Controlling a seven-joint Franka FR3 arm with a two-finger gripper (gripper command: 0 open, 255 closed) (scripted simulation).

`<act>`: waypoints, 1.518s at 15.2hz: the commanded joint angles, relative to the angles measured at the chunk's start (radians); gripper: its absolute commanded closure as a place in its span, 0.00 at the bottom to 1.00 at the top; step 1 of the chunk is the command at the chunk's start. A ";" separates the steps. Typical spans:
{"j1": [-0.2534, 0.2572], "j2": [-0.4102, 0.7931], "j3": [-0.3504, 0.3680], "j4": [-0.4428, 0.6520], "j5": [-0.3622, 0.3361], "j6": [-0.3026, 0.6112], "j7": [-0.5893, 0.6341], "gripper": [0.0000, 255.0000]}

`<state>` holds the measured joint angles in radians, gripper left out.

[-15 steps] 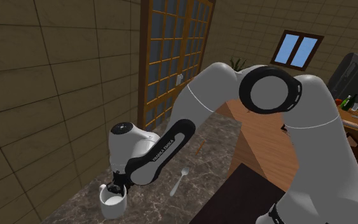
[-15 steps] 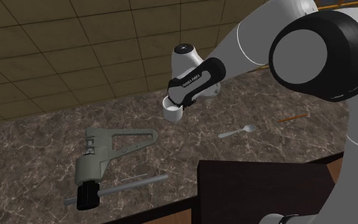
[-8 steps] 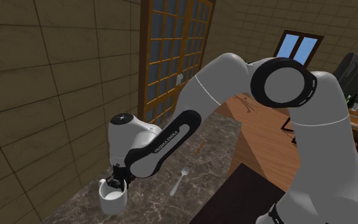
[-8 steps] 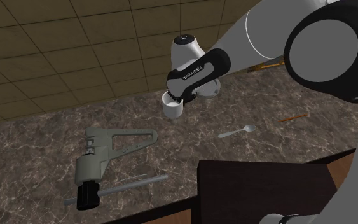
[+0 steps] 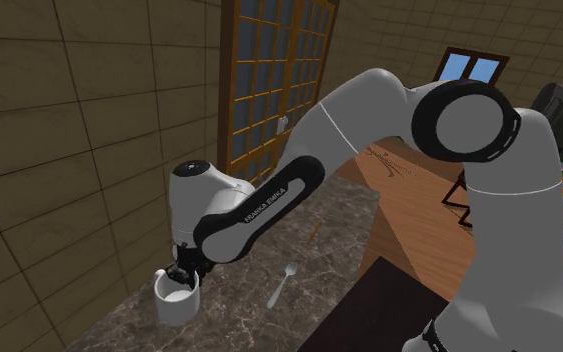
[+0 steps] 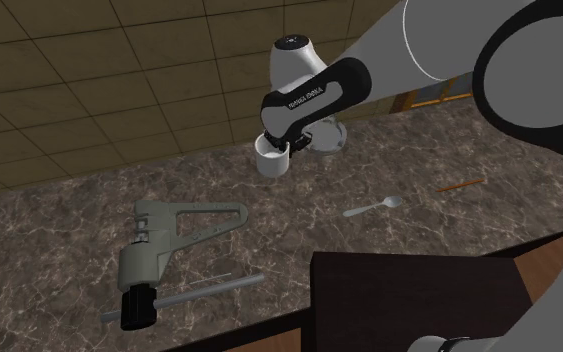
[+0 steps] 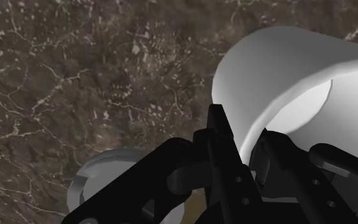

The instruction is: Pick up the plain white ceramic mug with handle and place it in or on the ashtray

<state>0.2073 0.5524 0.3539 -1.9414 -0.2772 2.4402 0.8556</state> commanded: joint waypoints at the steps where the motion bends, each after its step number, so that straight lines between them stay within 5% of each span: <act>1: -0.022 0.011 -0.005 0.027 0.003 -0.015 -0.034 1.00; 13: -0.148 0.189 -0.049 0.386 0.019 -0.191 -0.274 1.00; 21: -0.184 0.414 -0.079 0.823 0.027 -0.395 -0.427 1.00; 23: -0.183 0.429 -0.082 0.823 0.025 -0.379 -0.426 1.00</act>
<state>0.0234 0.9650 0.2741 -1.1360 -0.2516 2.0616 0.4338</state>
